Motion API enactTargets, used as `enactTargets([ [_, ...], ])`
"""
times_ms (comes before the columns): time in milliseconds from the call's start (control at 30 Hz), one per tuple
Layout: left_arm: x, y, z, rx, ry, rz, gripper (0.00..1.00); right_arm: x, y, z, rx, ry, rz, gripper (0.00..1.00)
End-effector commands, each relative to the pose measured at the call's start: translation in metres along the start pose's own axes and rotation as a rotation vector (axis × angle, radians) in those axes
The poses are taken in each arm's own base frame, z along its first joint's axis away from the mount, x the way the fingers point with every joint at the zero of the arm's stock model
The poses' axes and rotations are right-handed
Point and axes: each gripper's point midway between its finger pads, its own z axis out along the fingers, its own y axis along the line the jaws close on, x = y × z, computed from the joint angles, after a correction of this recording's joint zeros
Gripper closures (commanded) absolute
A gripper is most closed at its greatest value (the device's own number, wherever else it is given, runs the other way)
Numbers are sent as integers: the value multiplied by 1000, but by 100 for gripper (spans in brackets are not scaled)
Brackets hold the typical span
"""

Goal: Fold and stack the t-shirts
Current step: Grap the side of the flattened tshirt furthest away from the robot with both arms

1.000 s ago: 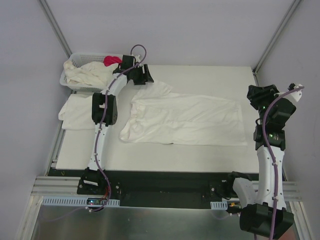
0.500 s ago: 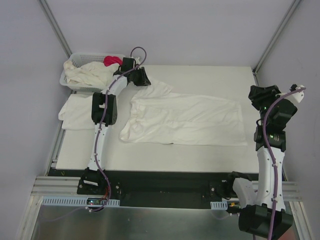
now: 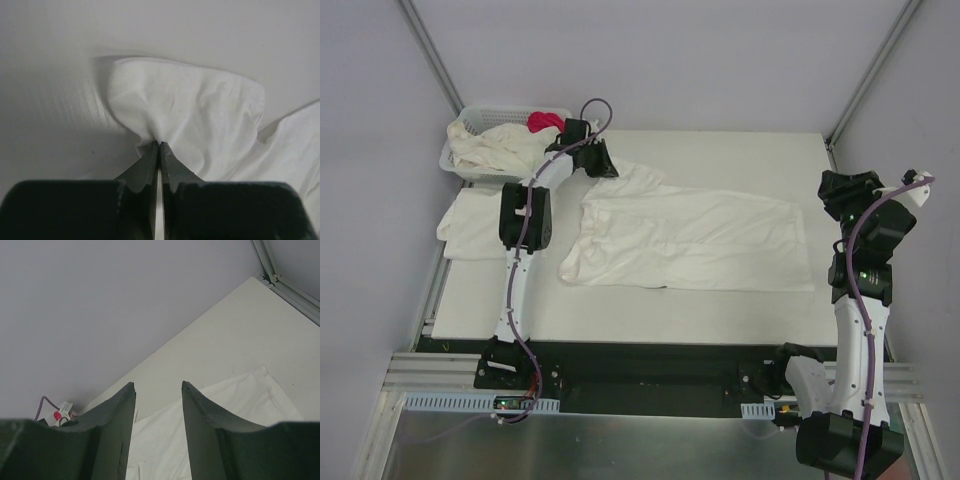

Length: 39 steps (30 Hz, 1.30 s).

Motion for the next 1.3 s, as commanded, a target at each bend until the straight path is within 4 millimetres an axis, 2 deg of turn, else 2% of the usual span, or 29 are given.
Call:
enactTargets([
  [0, 3, -18, -29, -23, 10, 36, 100, -7, 10, 0, -43, -19, 22, 55],
  [33, 0, -23, -37, -24, 1, 42, 100, -5, 9, 1, -42, -10, 26, 55],
  [100, 14, -20, -39, -38, 30, 35, 100, -1, 7, 3, -38, 5, 36, 55],
  [167, 17, -27, -47, -46, 28, 51, 100, 3, 7, 4, -41, 20, 46, 55],
  [200, 31, -26, -45, -56, 56, 48, 100, 4, 8, 5, -41, 27, 56, 55],
  [267, 37, -31, -52, -69, 59, 67, 100, 4, 10, 5, -49, 32, 59, 55],
  [300, 52, -30, -51, -80, 89, 65, 100, 4, 10, 5, -49, 34, 59, 55],
  [367, 58, -38, -58, -84, 94, 84, 100, 4, 12, 4, -57, 34, 55, 55],
  [400, 70, -35, -58, -107, 111, 87, 100, 4, 12, 4, -56, 35, 53, 55],
  [500, 75, -38, -64, -123, 106, 102, 100, 4, 11, 4, -56, 35, 51, 55],
  [667, 67, -48, -64, -102, 77, 114, 100, 14, 7, 12, -42, 84, 58, 55],
  [767, 59, -56, -63, -83, 62, 124, 100, 34, -13, 33, 24, 152, 79, 55],
  [800, 54, -59, -63, -77, 52, 132, 100, 49, -26, 47, 56, 194, 79, 55],
  [867, 52, -60, -61, -73, 50, 135, 100, 57, -30, 61, 62, 223, 84, 55],
  [900, 51, -61, -61, -69, 48, 136, 100, 72, -44, 73, 97, 268, 88, 55],
  [967, 50, -60, -61, -73, 46, 138, 100, 79, -51, 85, 114, 297, 74, 55],
  [1000, 50, -59, -61, -76, 45, 138, 100, 73, -51, 92, 122, 289, 65, 55],
  [1033, 51, -60, -61, -74, 46, 139, 100, 81, -62, 102, 153, 309, 60, 55],
  [1067, 50, -59, -61, -76, 45, 143, 100, 80, -65, 107, 159, 310, 55, 54],
  [1100, 51, -59, -61, -78, 46, 142, 100, 71, -64, 115, 161, 296, 48, 54],
  [1133, 51, -58, -62, -81, 45, 144, 100, 80, -75, 123, 189, 323, 48, 54],
  [1200, 53, -56, -62, -88, 48, 143, 100, 80, -81, 133, 201, 340, 40, 53],
  [1233, 53, -55, -61, -87, 50, 147, 100, 74, -81, 140, 208, 328, 37, 53],
  [1267, 53, -55, -61, -90, 49, 149, 100, 84, -93, 148, 230, 359, 41, 53],
])
